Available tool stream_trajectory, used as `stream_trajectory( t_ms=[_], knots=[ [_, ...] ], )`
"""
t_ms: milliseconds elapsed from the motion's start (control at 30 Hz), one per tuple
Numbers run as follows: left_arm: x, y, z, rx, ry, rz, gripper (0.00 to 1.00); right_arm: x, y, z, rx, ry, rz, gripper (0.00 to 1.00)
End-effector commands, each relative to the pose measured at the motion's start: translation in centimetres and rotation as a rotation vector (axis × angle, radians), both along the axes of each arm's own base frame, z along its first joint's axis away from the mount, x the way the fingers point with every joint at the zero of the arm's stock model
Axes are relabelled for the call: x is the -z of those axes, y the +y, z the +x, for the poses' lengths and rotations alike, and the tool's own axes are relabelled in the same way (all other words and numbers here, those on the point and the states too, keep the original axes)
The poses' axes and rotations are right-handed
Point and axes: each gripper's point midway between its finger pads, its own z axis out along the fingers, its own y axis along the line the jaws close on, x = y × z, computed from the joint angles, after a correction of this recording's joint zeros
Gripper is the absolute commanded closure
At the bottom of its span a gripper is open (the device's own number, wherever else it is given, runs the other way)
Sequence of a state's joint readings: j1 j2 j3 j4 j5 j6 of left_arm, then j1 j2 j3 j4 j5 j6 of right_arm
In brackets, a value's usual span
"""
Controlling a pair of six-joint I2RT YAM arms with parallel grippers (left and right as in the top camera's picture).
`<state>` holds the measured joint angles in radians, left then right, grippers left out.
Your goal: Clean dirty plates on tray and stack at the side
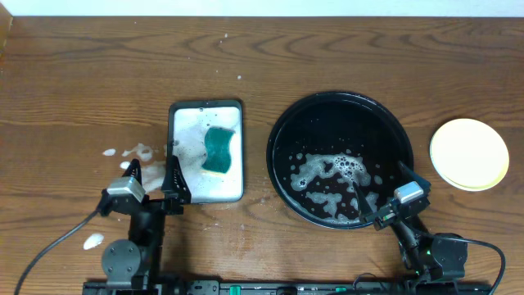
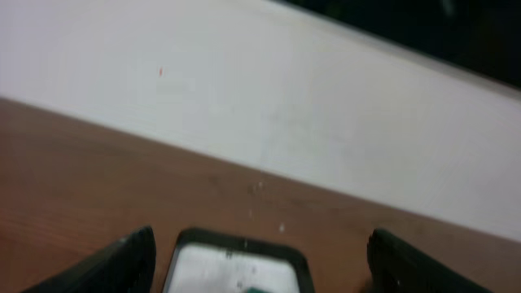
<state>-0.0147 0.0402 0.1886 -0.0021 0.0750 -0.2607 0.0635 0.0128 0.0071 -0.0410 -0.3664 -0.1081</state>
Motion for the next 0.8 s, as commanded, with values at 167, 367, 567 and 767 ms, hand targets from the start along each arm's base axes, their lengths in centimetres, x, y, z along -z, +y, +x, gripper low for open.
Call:
stream_trajectory(
  t_ms=[167,367,567,767],
  knots=[
    [3.6,0.0,1.1,0.002,-0.04,0.023,0.17,0.1,-0.1,0.0,0.006,0.002,-0.005,0.01],
    [5.8,0.1,1.2,-0.005,0.053,0.025,0.17,0.1,-0.1,0.0,0.006,0.002,-0.005,0.01],
    [7.8,0.1,1.1,-0.004,0.134,0.026,0.16,0.1,-0.1,0.0,0.006,0.002,-0.005,0.01],
    [9.6,0.1,0.9,-0.003,0.208,0.027,0.17,0.1,-0.1,0.0,0.006,0.002,-0.005,0.01]
  ],
)
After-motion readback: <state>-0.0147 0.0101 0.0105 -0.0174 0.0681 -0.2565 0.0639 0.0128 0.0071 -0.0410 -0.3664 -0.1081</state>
